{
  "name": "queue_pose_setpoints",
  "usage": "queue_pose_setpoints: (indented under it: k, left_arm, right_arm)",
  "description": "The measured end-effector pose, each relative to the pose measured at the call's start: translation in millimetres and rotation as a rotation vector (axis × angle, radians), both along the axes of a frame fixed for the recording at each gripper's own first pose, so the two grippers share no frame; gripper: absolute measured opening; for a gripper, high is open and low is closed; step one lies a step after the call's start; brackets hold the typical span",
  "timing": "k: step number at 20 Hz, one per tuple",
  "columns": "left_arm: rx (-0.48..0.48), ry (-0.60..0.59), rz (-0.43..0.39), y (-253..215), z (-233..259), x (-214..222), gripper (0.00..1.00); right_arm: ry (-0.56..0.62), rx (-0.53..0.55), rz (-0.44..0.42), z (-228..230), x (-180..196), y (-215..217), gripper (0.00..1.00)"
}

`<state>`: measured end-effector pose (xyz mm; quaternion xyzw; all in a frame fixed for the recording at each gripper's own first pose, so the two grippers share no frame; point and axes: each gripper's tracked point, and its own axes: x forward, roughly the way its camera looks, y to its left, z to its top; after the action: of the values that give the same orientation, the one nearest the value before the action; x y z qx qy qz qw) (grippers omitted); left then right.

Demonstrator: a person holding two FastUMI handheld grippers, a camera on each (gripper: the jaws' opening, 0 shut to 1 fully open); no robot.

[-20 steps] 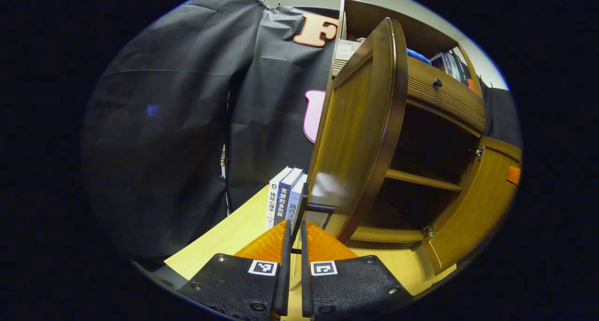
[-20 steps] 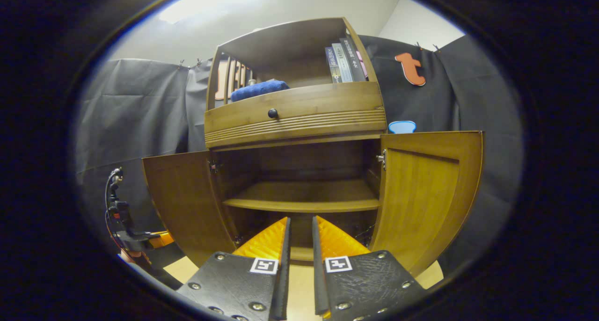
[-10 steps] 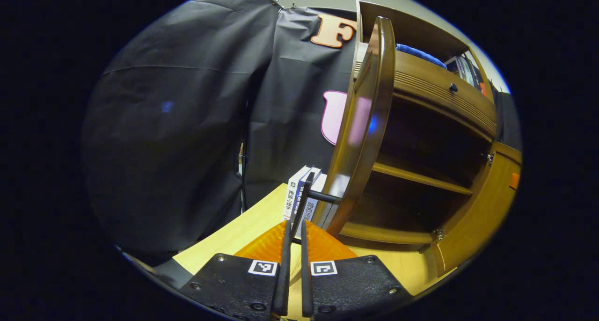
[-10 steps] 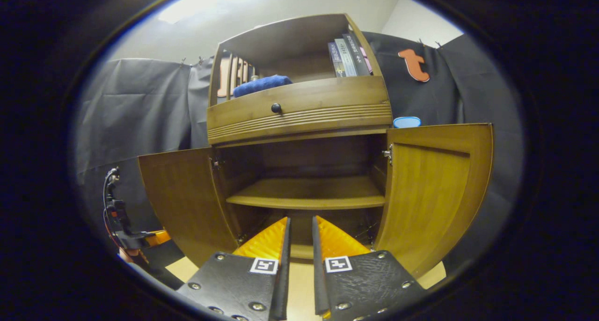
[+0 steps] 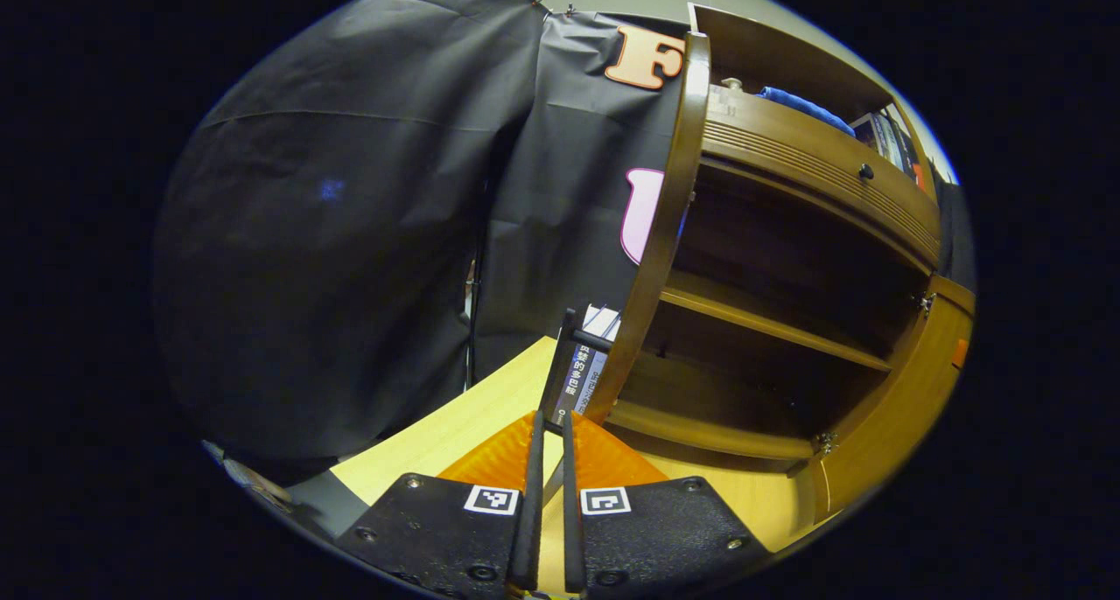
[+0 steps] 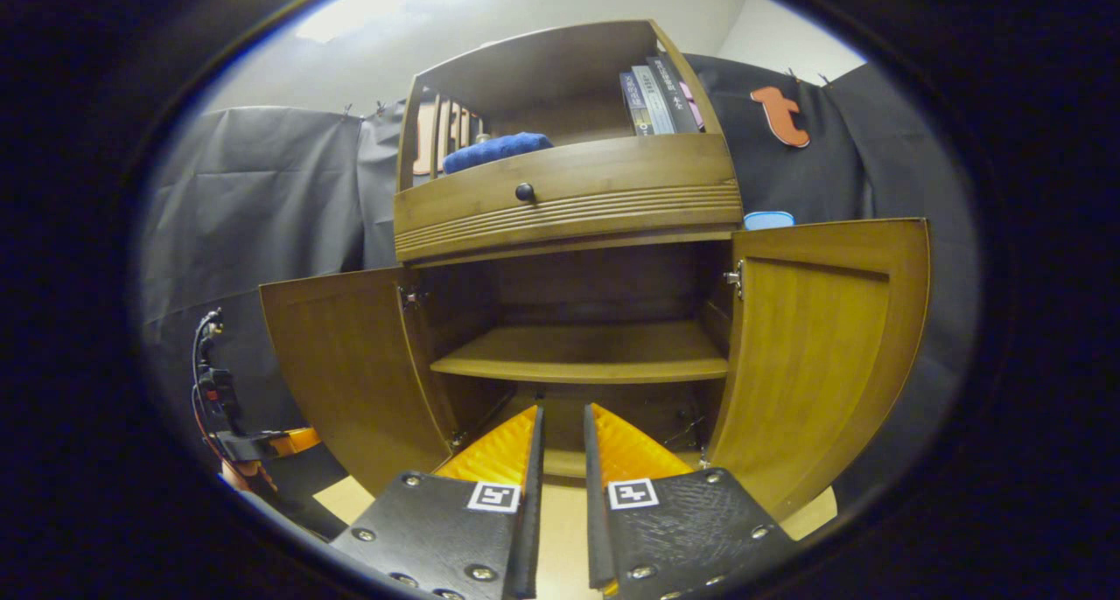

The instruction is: Open the right door of the double-door shoe cabinet with the right hand, and open the left door with the left hand.

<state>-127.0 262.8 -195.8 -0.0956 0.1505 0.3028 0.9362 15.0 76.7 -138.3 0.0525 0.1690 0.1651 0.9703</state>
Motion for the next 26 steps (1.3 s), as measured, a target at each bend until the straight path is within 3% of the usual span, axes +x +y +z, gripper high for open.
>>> queue_pose_setpoints:
  k: [1, 4, 5, 6, 8, 18, 24, 25, 26]
  left_arm:
    - [0.0, -0.003, 0.006, 2.2, 1.1, -4.4, 0.12]
    - [-0.046, -0.034, -0.009, -8.3, 1.4, 1.1, 0.12]
    - [-0.057, -0.04, -0.012, -13.9, 1.9, 2.9, 0.03]
    - [-0.051, -0.046, -0.017, -18.7, 4.0, 6.4, 0.12]
    - [-0.025, -0.053, -0.045, -31.8, 10.7, 17.4, 0.12]
    - [0.15, -0.059, -0.341, -129.6, 57.2, 84.6, 0.12]
    - [0.236, -0.13, -0.483, -189.8, 98.4, 112.1, 0.12]
    - [0.228, -0.147, -0.497, -199.2, 103.9, 114.3, 0.03]
    - [0.215, -0.169, -0.51, -209.5, 109.1, 115.5, 0.12]
  right_arm:
    - [0.001, -0.002, 0.001, -0.8, -1.2, -0.2, 0.22]
    - [0.004, -0.001, 0.004, -0.5, -1.2, 0.9, 0.22]
    - [0.004, 0.0, 0.005, -0.7, -1.6, 0.5, 0.22]
    - [0.004, 0.0, 0.004, -0.4, -1.2, 0.3, 0.19]
    - [0.003, -0.003, -0.001, -0.1, -2.3, -1.1, 0.22]
    - [0.015, -0.023, -0.098, -9.7, -9.4, -39.3, 0.22]
    - [-0.003, -0.02, -0.151, -6.5, -8.8, -55.1, 0.22]
    - [-0.007, -0.02, -0.153, -5.4, -8.7, -55.5, 0.22]
    - [-0.01, -0.017, -0.152, -4.4, -8.5, -54.8, 0.22]
